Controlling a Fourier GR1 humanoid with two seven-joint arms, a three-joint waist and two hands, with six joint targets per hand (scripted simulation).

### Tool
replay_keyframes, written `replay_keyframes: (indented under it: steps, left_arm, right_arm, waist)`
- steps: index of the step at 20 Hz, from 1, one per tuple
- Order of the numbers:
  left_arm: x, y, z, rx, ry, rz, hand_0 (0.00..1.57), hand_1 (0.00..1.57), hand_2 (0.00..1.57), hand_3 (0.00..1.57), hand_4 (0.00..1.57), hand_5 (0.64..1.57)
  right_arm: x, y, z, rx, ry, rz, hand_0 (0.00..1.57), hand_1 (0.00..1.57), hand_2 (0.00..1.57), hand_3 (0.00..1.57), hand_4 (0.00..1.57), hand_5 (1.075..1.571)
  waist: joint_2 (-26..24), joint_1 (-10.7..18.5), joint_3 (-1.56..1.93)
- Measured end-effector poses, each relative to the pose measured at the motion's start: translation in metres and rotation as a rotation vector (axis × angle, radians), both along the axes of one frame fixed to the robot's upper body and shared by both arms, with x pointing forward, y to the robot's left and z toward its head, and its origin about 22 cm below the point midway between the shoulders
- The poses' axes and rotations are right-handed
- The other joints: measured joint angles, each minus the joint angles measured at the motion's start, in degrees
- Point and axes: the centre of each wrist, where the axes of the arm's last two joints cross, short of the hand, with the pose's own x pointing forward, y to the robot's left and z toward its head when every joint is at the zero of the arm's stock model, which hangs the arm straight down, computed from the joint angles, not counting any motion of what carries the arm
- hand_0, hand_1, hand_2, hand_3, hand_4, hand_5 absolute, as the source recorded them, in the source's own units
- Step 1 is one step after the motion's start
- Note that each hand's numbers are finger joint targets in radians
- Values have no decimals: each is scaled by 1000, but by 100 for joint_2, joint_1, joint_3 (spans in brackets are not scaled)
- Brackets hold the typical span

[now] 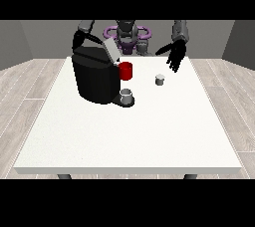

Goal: Insert the coffee pod into the coffee machine and close the lid

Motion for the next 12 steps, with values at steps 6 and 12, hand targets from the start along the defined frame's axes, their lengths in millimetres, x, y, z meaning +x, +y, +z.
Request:
replay_keyframes:
  steps: [6, 12]
  left_arm:
    - [17, 5, -14, 89, 45, -8, 0, 0, 0, 0, 0, 1571]
    - [30, 3, -25, 169, 49, -16, 488, 488, 724, 486, 0, 1571]
  right_arm:
    - [8, 12, 11, 22, -3, 3, 0, 0, 0, 0, 0, 1571]
    - [10, 16, -4, 30, 31, -11, 0, 0, 0, 0, 0, 1571]
  waist:
    - [257, -55, 0]
    - [381, 25, 1]
